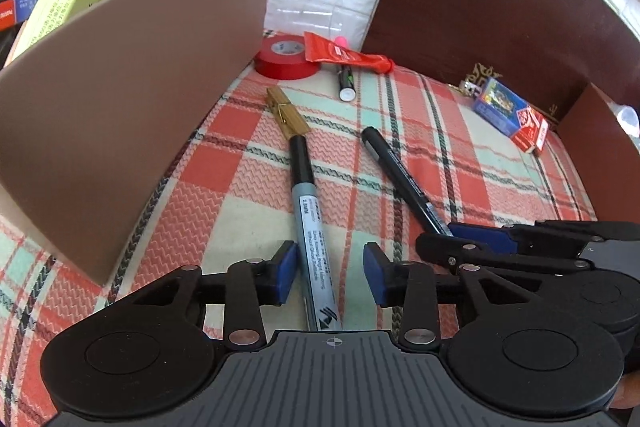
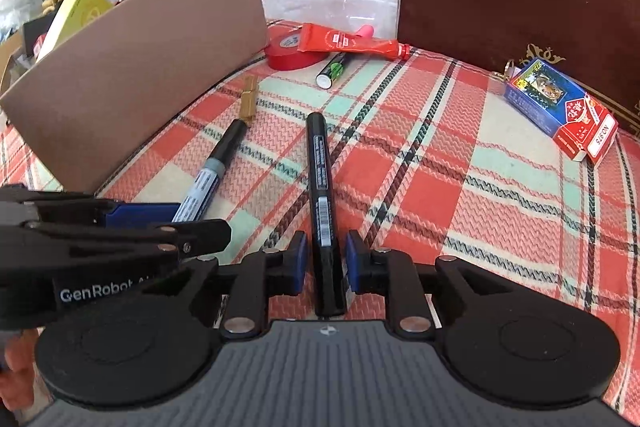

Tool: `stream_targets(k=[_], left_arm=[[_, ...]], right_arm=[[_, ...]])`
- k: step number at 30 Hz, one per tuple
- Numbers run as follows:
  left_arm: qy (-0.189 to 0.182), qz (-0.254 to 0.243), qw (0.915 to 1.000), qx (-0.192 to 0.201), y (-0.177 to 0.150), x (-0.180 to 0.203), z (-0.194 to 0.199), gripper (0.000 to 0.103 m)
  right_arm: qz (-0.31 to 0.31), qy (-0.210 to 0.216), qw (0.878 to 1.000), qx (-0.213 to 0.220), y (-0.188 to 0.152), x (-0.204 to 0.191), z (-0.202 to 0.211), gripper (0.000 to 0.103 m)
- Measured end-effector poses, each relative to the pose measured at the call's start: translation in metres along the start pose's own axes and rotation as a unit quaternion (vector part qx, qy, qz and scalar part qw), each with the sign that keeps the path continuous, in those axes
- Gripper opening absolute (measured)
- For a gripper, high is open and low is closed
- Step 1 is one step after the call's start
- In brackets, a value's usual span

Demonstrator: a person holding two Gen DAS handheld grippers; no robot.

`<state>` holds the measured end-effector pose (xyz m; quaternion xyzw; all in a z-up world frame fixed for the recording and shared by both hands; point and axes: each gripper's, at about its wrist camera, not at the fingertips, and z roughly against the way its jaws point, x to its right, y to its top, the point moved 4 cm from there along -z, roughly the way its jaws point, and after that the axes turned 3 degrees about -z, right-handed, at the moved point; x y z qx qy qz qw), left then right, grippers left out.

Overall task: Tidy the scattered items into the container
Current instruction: 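Grasp the grey marker with the left gripper while the right gripper grasps the black marker, then carry both markers into the cardboard box and open both grippers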

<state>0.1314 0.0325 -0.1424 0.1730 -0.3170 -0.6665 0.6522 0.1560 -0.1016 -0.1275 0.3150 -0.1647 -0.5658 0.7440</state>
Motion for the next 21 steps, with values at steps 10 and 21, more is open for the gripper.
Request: stream_targets(k=[10, 21], left_arm=[[0.004, -0.019, 0.9997, -0.016, -0.011, -0.002, 0.013, 0.013], [0.017, -0.051, 0.9985, -0.011, -0.021, 0.010, 0.018, 0.037]], right_arm=[[0.022, 0.006, 1.000, -0.013, -0.014, -0.011, 0.011, 0.017], [0.043, 0.006, 0.999, -0.024, -0.023, -0.026, 0.017, 0.020]])
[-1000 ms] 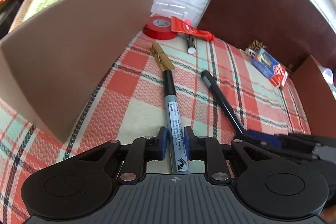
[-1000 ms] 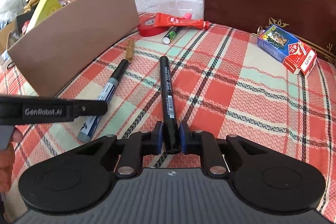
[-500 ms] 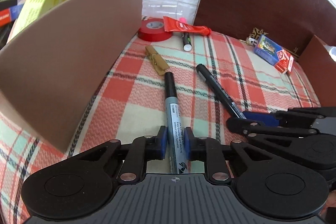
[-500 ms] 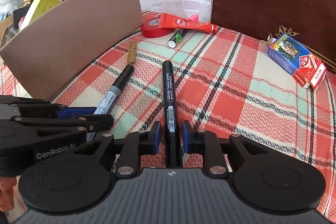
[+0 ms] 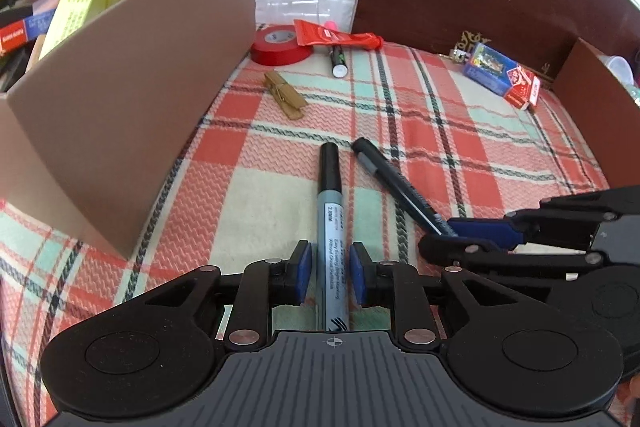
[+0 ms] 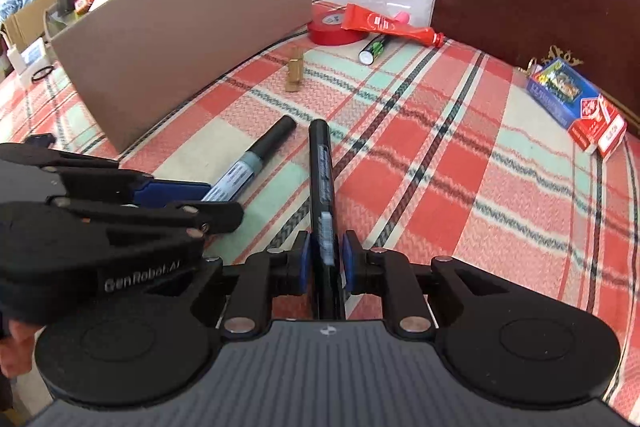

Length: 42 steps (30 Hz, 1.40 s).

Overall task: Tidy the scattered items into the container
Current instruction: 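Carry both markers into the cardboard box and open both grippers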

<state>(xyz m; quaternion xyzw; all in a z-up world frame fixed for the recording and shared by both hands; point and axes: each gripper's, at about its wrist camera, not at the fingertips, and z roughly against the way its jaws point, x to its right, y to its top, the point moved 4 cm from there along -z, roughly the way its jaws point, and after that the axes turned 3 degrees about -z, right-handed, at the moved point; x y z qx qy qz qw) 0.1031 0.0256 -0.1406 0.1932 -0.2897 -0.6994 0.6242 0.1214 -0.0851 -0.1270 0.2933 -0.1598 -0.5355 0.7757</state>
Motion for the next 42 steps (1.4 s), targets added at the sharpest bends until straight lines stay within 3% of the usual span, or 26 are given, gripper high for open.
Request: stream_targets(k=[3, 9, 15, 21, 28, 34, 42], left_arm=[[0.001, -0.005, 1.0000, -0.001, -0.002, 0.001, 0.003, 0.013], [-0.040, 0.035, 0.9986, -0.001, -0.010, -0.008, 0.021, 0.012], [-0.050, 0.043, 0.9972, 0.036, -0.004, -0.011, 0.059, 0.012], [-0.041, 0.024, 0.9945, 0.094, 0.015, -0.019, 0.113, 0.012], [-0.003, 0.027, 0.9878, 0.154, 0.056, -0.053, 0.159, 0.012], [0.012, 0.052, 0.9865, 0.155, 0.086, -0.097, 0.147, 0.012], [0.029, 0.086, 0.9841, 0.153, 0.125, -0.157, 0.127, 0.012]], right_arm=[[-0.010, 0.009, 1.000, -0.003, -0.001, 0.002, 0.002, 0.016], [-0.054, 0.070, 0.996, 0.002, -0.009, -0.002, 0.022, 0.016], [-0.029, 0.077, 0.996, 0.039, 0.001, -0.020, 0.053, 0.016], [-0.021, 0.106, 0.990, 0.089, 0.028, -0.035, 0.092, 0.016], [-0.016, 0.155, 0.981, 0.118, 0.087, -0.065, 0.106, 0.016], [-0.028, 0.170, 0.977, 0.125, 0.144, -0.097, 0.090, 0.016], [-0.040, 0.153, 0.980, 0.119, 0.195, -0.120, 0.044, 0.016]])
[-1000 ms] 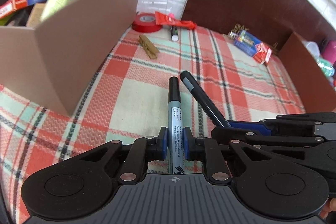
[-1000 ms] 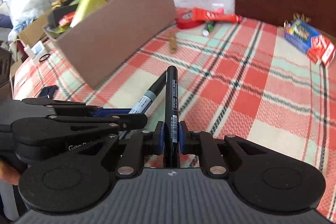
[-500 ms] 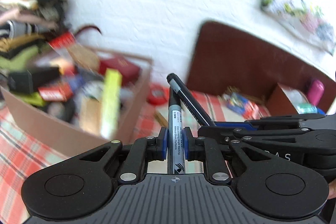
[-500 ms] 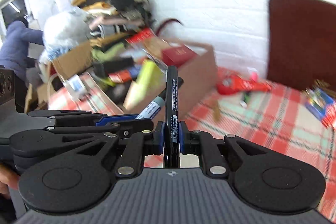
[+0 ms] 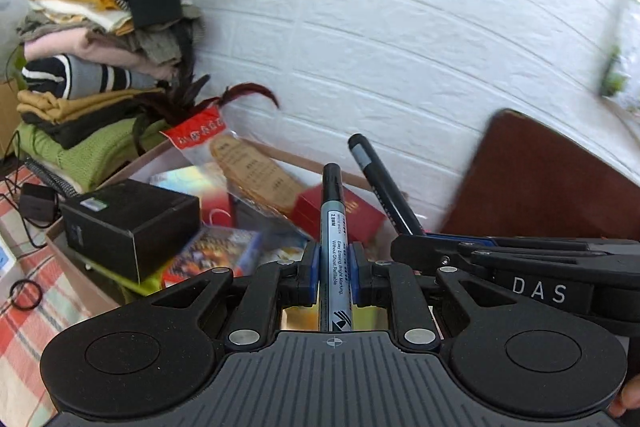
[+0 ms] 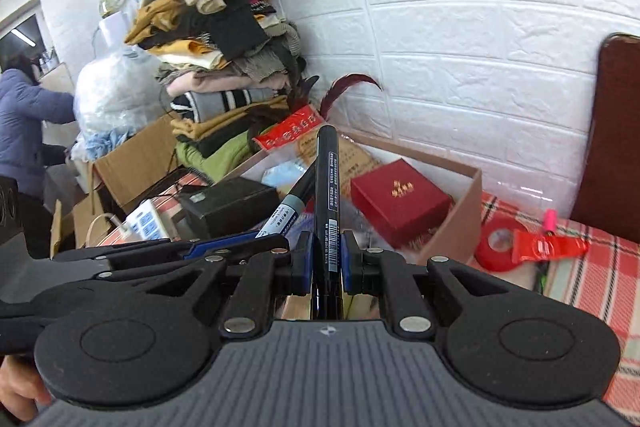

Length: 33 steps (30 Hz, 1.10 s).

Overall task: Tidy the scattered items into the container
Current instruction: 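Carry both markers into the cardboard box and open both grippers, then withdraw both grippers from the cardboard box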

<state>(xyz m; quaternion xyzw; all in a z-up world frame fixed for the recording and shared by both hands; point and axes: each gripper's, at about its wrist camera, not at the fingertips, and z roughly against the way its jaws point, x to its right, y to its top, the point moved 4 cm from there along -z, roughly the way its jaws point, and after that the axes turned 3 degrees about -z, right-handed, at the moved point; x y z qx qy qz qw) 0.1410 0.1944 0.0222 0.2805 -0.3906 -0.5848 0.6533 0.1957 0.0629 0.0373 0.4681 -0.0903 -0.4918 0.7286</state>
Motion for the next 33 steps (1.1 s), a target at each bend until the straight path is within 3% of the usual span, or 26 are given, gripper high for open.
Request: stream_targets(k=[6, 14, 15, 17, 19, 20, 22, 23, 27, 33], left_arm=[[0.003, 0.007, 0.9999, -0.009, 0.015, -0.021, -0.039, 0.012], [-0.008, 0.022, 0.9993, -0.031, 0.010, -0.031, -0.079, 0.013], [-0.010, 0.023, 0.9991, -0.033, 0.010, -0.031, -0.082, 0.032], [-0.004, 0.021, 0.9992, -0.032, 0.008, -0.032, -0.086, 0.046], [0.012, 0.033, 0.9989, -0.029, 0.007, -0.037, -0.086, 0.078], [0.012, 0.044, 0.9986, -0.025, 0.006, -0.040, -0.084, 0.082], [0.007, 0.062, 0.9979, -0.017, 0.006, -0.045, -0.080, 0.089], [0.000, 0.064, 0.9979, -0.015, 0.006, -0.044, -0.076, 0.089], [-0.030, 0.070, 0.9970, -0.006, 0.008, -0.037, -0.060, 0.092], [-0.075, 0.080, 0.9939, 0.006, 0.012, -0.028, -0.035, 0.094]], right_arm=[[0.005, -0.024, 1.000, -0.004, 0.014, 0.012, -0.038, 0.016], [-0.004, -0.041, 0.999, -0.019, 0.012, 0.033, -0.072, 0.016], [-0.003, -0.043, 0.999, -0.020, 0.011, 0.035, -0.074, 0.017], [0.001, -0.052, 0.999, -0.016, 0.011, 0.037, -0.076, 0.018], [0.000, -0.062, 0.998, -0.006, 0.013, 0.041, -0.073, 0.020], [-0.003, -0.063, 0.998, 0.001, 0.014, 0.044, -0.069, 0.022], [-0.010, -0.062, 0.998, 0.011, 0.015, 0.050, -0.059, 0.057], [-0.013, -0.062, 0.998, 0.016, 0.016, 0.053, -0.053, 0.064], [-0.014, -0.070, 0.997, 0.026, 0.015, 0.061, -0.032, 0.068], [0.034, -0.076, 0.996, 0.032, -0.001, 0.054, 0.006, 0.095]])
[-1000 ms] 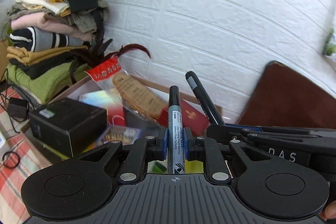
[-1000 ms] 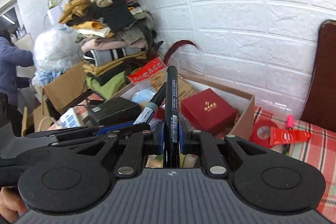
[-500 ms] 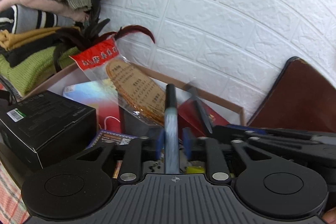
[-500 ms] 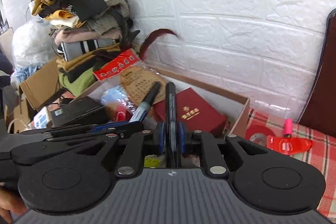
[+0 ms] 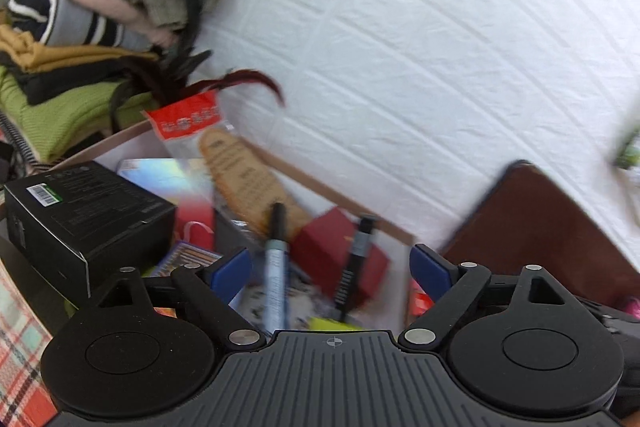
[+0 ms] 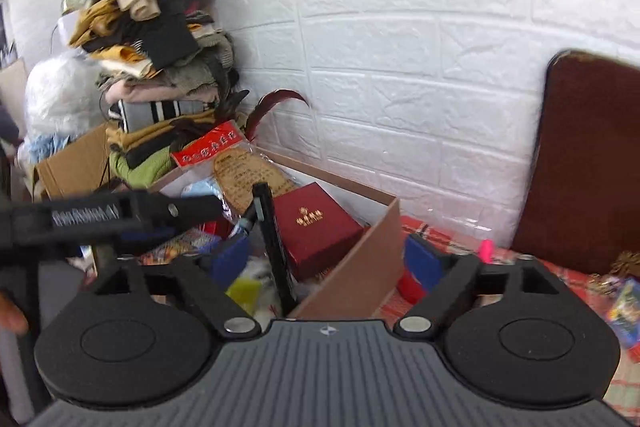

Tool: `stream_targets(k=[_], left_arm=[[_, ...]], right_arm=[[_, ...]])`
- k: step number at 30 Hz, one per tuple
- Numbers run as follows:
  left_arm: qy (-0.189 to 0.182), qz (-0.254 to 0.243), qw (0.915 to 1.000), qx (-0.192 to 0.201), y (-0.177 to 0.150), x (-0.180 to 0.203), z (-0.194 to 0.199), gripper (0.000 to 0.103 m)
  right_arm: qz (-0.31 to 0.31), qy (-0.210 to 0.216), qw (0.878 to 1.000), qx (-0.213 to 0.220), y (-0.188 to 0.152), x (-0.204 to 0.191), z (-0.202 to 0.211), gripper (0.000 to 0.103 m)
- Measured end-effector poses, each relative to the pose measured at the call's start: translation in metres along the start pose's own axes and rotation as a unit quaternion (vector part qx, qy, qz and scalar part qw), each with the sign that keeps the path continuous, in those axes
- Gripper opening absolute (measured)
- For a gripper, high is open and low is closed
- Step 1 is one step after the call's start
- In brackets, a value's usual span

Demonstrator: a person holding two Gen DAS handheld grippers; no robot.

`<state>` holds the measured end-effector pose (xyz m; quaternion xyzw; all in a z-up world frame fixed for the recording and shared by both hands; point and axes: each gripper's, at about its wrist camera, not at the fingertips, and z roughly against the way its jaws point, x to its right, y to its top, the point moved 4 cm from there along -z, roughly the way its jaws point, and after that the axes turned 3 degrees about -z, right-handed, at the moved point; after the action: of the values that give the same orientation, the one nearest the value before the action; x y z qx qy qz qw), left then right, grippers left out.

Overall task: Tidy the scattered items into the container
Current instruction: 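Withdraw both grippers from the cardboard box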

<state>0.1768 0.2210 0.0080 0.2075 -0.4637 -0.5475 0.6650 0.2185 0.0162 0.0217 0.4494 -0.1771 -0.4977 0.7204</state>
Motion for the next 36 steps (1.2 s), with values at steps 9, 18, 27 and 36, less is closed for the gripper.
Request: stream_targets(k=[9, 18, 27, 36], left_arm=[[-0.040, -0.080, 0.9958, -0.016, -0.055, 0.048, 0.049, 0.103], [-0.023, -0.116, 0.9920, -0.045, -0.102, 0.078, 0.067, 0.103], [0.001, -0.119, 0.9918, -0.047, -0.107, 0.074, 0.082, 0.103], [0.007, -0.120, 0.9915, -0.050, -0.111, 0.066, 0.086, 0.103]], right_arm=[[0.135, -0.007, 0.990, -0.045, -0.054, -0.014, 0.056, 0.102], [0.149, 0.000, 0.986, -0.075, -0.083, -0.026, 0.076, 0.102], [0.156, 0.009, 0.985, -0.073, -0.089, -0.043, 0.087, 0.102], [0.174, 0.006, 0.981, -0.082, -0.093, -0.058, 0.084, 0.102]])
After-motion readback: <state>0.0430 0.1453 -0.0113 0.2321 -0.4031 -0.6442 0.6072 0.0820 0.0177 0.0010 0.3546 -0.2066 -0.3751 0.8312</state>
